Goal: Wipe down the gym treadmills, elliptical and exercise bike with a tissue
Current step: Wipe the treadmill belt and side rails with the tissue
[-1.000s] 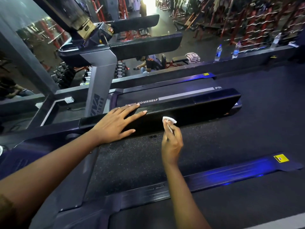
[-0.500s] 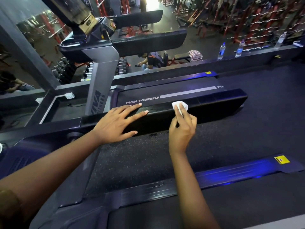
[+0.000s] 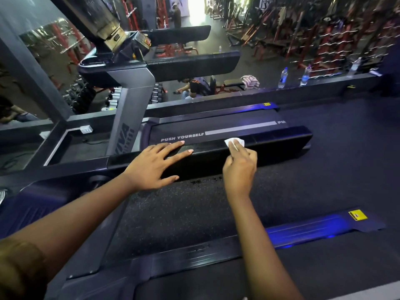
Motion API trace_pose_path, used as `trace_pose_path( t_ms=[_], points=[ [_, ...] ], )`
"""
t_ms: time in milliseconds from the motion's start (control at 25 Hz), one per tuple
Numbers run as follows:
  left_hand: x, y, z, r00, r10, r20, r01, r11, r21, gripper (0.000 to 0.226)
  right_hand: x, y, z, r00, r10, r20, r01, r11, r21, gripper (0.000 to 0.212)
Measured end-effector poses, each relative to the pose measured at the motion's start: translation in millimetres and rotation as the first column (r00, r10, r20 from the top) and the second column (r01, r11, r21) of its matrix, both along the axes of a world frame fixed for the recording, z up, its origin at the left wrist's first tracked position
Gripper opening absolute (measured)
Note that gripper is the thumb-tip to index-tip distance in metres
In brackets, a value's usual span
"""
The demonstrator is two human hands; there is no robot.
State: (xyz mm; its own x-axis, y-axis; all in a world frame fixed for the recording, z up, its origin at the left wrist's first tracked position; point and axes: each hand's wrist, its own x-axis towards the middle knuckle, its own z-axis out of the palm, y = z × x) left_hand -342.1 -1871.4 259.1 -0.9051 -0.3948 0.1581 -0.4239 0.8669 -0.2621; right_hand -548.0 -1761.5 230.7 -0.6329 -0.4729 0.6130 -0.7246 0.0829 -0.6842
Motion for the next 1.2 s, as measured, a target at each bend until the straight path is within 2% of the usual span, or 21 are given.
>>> trace_pose_path(
  t_ms=[160,360,480,600,720,840,1000,1120,1200],
  points=[
    [0,1,4,1.000,-0.015,0.005,0.015,1.000,0.019,0.074,31,-8,8,0.987,0.138,0.082,-0.145,0.985,0.091,0.037],
    [23,1,10,0.999,-0.023,0.047,0.022,1.000,0.015,0.073,63,6,-1,0.958,0.283,-0.048,-0.283,0.959,0.011,0.036],
    [43,0,5,0.997,0.037,0.063,-0.039,0.999,0.034,0.074,44,14,-27,0.985,0.170,-0.033,-0.173,0.974,-0.148,0.031],
    [45,1,1,0.995,0.065,0.076,-0.065,0.998,0.002,0.075,32,9,-49,0.997,0.083,-0.004,-0.082,0.977,-0.199,0.035],
    [45,1,-1,0.994,0.071,0.077,-0.070,0.997,-0.015,0.075,36,1,-65,0.993,0.105,-0.061,-0.117,0.965,-0.236,0.028],
    [45,1,-1,0.995,0.069,0.077,-0.068,0.998,-0.019,0.075,44,-1,-91,0.982,0.162,-0.096,-0.179,0.963,-0.202,0.029],
    [44,3,-1,0.994,0.080,0.074,-0.077,0.996,-0.044,0.075,65,7,-119,0.965,0.259,-0.025,-0.261,0.963,-0.073,0.047],
    [44,3,-1,0.995,0.079,0.062,-0.076,0.996,-0.054,0.075,58,8,-91,0.981,0.192,0.018,-0.184,0.961,-0.206,0.030],
    [44,3,-2,0.995,0.078,0.060,-0.074,0.996,-0.057,0.076,47,3,-62,0.988,0.137,0.067,-0.108,0.940,-0.323,0.025]
  ],
)
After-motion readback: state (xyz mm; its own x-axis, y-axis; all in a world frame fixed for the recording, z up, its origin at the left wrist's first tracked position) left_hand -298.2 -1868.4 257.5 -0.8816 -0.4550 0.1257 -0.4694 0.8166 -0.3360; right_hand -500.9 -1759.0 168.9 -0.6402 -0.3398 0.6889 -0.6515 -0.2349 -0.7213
